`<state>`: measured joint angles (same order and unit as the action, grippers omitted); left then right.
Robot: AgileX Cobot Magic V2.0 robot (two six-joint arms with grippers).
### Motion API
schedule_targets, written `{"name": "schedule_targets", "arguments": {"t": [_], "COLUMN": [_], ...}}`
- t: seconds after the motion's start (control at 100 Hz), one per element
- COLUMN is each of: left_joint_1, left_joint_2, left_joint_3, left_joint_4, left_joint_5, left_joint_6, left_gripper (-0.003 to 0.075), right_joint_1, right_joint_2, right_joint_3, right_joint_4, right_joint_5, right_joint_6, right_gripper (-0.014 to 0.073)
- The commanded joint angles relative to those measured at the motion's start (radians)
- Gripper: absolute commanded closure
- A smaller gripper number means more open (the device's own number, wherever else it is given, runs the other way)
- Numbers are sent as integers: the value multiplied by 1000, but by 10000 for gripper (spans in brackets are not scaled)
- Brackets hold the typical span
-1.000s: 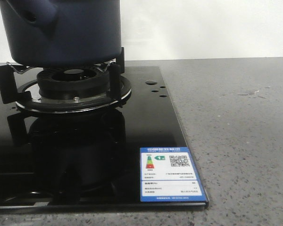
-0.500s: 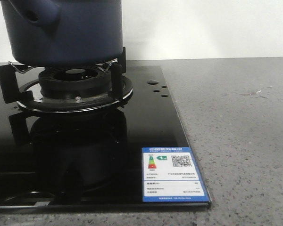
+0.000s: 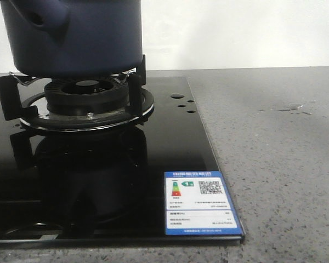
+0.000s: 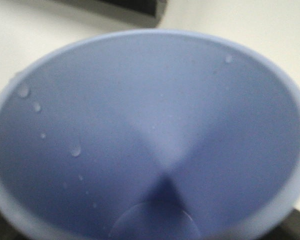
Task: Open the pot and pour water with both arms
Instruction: 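Turn the cup upright and lower it onto the countertop with right gripper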
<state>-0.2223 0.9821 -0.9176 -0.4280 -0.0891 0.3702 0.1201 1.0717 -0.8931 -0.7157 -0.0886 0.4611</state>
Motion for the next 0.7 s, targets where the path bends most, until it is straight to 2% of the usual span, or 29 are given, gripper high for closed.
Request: {"name": "schedule_targets", "arguments": {"t": [0.0, 0.23, 0.35, 0.58, 0.69], "left_joint_1": [4, 4, 4, 4, 4], "left_joint_2": [-22, -22, -22, -22, -22], "left_joint_3": [-40, -40, -40, -40, -40], "left_joint_4": [4, 4, 4, 4, 4], "left_joint_5": [-106, -106, -106, -106, -106], "left_joint_6": [1, 1, 1, 1, 1], "left_gripper": [362, 362, 362, 362, 362], "right_joint_1": [-81, -224, -267, -286, -286], "right_joint_2": [-65, -87, -35, 96, 158], "right_joint_3": [77, 338, 433, 453, 453], "right_joint_4": [30, 59, 162, 183, 183], "right_joint_5": [-181, -385, -504, -623, -639], "right_joint_6": [10, 10, 10, -12, -63], "right_gripper": [247, 247, 247, 247, 248]}}
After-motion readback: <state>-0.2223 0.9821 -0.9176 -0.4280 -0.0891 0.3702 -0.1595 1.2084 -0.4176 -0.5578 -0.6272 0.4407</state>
